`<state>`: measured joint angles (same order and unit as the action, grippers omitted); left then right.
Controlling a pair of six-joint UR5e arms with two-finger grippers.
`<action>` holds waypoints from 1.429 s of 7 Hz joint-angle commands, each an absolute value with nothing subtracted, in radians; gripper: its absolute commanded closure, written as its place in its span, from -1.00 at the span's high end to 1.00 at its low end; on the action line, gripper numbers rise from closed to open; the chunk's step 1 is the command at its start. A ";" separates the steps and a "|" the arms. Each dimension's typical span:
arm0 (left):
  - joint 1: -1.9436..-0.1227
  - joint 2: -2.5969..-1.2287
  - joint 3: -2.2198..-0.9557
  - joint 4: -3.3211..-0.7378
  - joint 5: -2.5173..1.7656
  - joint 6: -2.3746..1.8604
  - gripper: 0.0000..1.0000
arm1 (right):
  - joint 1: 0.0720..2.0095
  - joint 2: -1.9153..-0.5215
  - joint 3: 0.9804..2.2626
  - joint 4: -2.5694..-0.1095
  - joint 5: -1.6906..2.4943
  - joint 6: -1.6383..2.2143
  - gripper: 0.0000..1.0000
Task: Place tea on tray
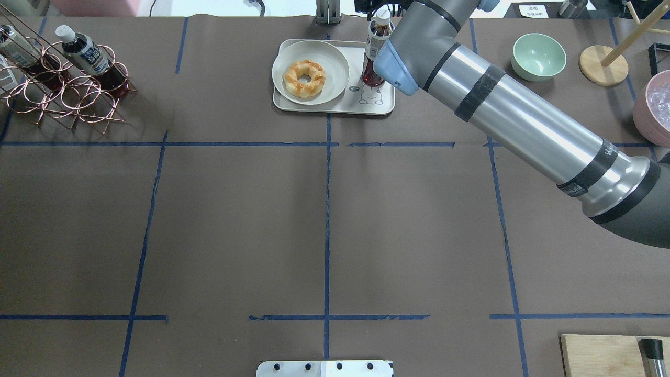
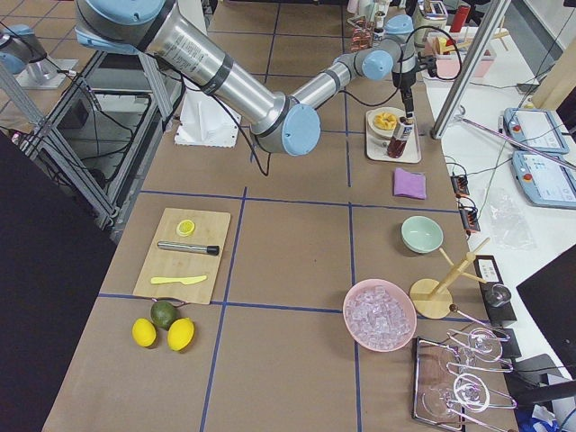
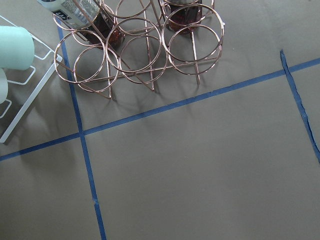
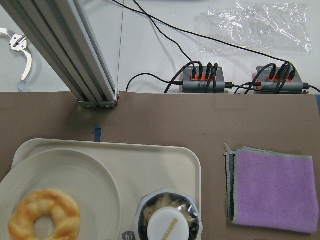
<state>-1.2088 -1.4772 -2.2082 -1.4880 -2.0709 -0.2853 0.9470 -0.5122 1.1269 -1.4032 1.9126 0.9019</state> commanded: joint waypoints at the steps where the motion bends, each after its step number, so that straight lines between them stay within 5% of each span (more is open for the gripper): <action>1: -1.210 -1.477 -2.206 -1.488 -2.071 -0.284 1.00 | 1.027 -0.550 1.243 -1.469 2.097 0.893 1.00; 3: -1.288 -1.476 -2.168 -1.474 -2.118 -0.211 1.00 | 1.035 -0.808 1.688 -1.677 2.128 0.850 1.00; 5: -1.441 -1.483 -1.968 -1.483 -2.323 -0.067 1.00 | 1.095 -1.059 1.958 -1.790 2.146 0.644 1.00; 7: -1.564 -1.497 -1.792 -1.485 -2.329 0.038 1.00 | 1.220 -1.281 2.031 -1.813 2.245 0.408 1.00; 10: -1.609 -1.488 -1.697 -1.479 -2.352 0.127 1.00 | 1.490 -1.559 1.988 -1.813 2.361 -0.054 1.00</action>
